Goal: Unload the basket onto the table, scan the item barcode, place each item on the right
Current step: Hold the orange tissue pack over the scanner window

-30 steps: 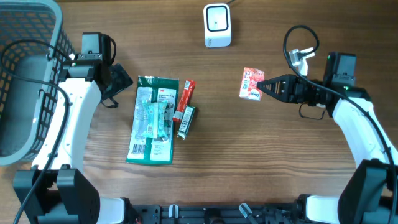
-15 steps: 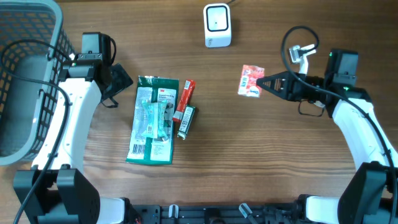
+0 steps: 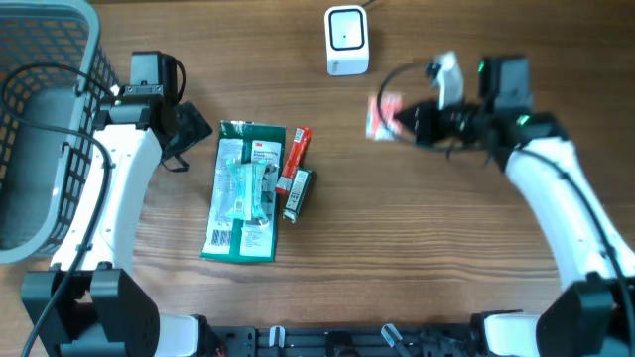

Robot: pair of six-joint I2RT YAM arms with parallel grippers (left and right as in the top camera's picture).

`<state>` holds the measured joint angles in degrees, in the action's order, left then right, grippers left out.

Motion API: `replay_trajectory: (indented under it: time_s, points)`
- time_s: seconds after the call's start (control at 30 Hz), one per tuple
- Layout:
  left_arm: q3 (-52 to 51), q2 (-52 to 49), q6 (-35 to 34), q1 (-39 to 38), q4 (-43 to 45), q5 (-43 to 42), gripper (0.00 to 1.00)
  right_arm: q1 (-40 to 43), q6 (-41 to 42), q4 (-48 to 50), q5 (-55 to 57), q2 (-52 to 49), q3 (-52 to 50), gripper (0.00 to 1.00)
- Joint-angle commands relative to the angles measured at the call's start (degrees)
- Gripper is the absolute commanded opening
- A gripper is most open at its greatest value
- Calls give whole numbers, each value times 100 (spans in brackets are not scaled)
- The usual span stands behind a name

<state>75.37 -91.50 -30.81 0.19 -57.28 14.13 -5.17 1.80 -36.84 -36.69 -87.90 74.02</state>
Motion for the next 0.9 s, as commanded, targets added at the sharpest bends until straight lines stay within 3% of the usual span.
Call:
replay_trajectory:
  time_s: [0.0, 0.1, 0.2, 0.57, 0.73, 0.87]
  points:
    - [-50, -33, -118, 24, -2, 92, 100, -74, -348, -892, 1058, -247, 2142, 4]
    - [-50, -33, -118, 26, -2, 92, 100, -286, -651, -1781, 1915, -817, 3694, 4]
    - [-50, -33, -118, 24, -2, 92, 100, -603, -1126, -1971, 2662, -1408, 4581, 4]
    - [-50, -33, -118, 24, -2, 92, 100, -1637, -3943, -339, 5423, -3180, 4662, 4]
    - [-50, -33, -118, 26, -2, 92, 100, -1821, -4538, 485, 6341, -3978, 4662, 4]
    - [-50, -33, -118, 26, 0, 92, 100, -1895, -4533, 887, 6704, -4404, 4660, 4]
